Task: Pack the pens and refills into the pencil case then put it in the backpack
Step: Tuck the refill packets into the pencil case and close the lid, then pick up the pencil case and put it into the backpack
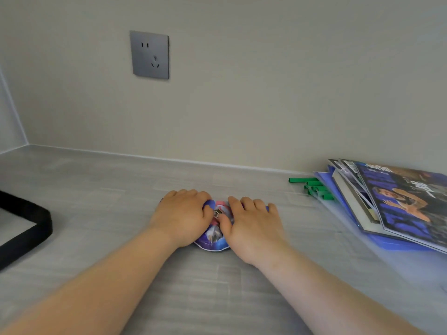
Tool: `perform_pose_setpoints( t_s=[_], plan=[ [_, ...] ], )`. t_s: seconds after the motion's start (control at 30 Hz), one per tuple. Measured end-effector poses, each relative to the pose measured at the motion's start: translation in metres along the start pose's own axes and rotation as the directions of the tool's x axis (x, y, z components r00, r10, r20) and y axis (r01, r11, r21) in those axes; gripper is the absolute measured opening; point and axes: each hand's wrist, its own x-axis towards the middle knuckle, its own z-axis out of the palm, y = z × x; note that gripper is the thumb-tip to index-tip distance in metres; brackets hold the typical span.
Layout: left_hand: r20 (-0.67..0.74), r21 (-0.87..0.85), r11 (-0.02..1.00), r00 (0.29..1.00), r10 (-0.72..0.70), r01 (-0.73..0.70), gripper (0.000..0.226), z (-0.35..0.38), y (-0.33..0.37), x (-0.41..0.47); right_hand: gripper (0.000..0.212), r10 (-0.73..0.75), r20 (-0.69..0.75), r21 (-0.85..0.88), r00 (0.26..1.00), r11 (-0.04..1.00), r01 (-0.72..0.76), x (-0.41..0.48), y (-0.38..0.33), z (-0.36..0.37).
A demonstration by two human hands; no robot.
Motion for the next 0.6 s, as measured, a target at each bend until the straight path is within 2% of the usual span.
perform_pose_setpoints(
  t_s=[0.27, 0.37, 0.43, 0.53, 0.6],
  plan=[
    [0.073, 0.004, 1.0, 0.997, -0.02, 0.02, 0.037, -0.003, 0.003, -0.002, 0.047, 0.003, 0.037, 0.035, 0.999, 0.999, -0.004, -0.002, -0.001, -0.004],
    [-0.072, -0.07, 0.997, 0.996, -0.049, 0.044, 0.037, -0.008, 0.004, -0.01, 0.047, 0.006, 0.055, 0.055, 0.998, 0.998, -0.009, -0.005, -0.002, -0.009],
    [-0.143, -0.092, 0.995, 0.989, -0.049, 0.036, 0.036, -0.01, 0.004, -0.021, 0.048, -0.021, -0.018, 0.097, 1.0, 0.995, 0.023, -0.009, -0.001, -0.012],
    [-0.05, -0.126, 0.992, 0.999, 0.007, -0.013, 0.039, -0.012, -0.008, -0.039, 0.045, -0.148, -0.2, 0.159, 0.969, 0.97, 0.181, -0.023, 0.0, -0.016],
    [0.03, -0.161, 0.985, 0.998, 0.063, -0.058, 0.049, -0.017, -0.026, -0.05, 0.051, -0.227, -0.143, 0.202, 0.964, 0.946, 0.252, -0.031, 0.0, -0.018]
  ],
)
